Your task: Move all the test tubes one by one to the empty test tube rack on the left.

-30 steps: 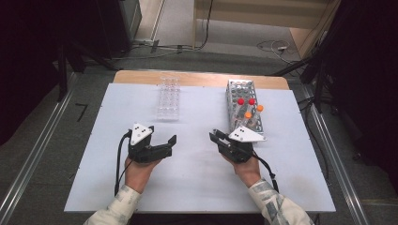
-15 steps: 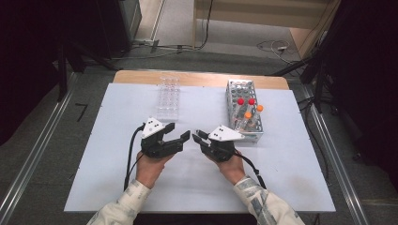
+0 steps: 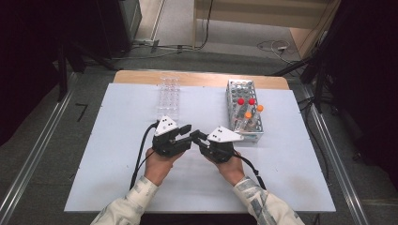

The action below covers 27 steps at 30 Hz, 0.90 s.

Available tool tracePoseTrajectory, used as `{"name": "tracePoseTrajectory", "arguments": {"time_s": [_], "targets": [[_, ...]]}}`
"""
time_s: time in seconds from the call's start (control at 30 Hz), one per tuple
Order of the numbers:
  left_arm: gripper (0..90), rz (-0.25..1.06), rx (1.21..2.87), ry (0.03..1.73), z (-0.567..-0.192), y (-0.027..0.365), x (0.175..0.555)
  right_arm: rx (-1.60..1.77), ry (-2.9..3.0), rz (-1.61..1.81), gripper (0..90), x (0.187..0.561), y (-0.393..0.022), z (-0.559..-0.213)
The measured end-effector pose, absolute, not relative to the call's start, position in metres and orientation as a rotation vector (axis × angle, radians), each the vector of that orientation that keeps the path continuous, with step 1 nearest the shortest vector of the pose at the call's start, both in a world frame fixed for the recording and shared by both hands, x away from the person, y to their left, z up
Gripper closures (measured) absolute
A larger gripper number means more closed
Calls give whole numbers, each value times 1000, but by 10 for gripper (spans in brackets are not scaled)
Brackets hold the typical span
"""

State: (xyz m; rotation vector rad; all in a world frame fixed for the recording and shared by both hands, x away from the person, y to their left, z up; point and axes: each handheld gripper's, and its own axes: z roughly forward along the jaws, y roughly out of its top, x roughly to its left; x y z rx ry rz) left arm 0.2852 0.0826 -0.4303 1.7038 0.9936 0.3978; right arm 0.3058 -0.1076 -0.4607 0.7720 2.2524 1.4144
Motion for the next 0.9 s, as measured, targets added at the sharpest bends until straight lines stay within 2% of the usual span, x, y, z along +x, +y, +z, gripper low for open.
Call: {"name": "tracePoseTrajectory", "arguments": {"time_s": [0.53,0.9], "targets": [[725,360,1726,1010,-436,81,290,733,2245,1396,732,303,-105,-461],[763,359,1724,1013,-436,84,290,739,2250,1397,719,302,-105,-461]]}}
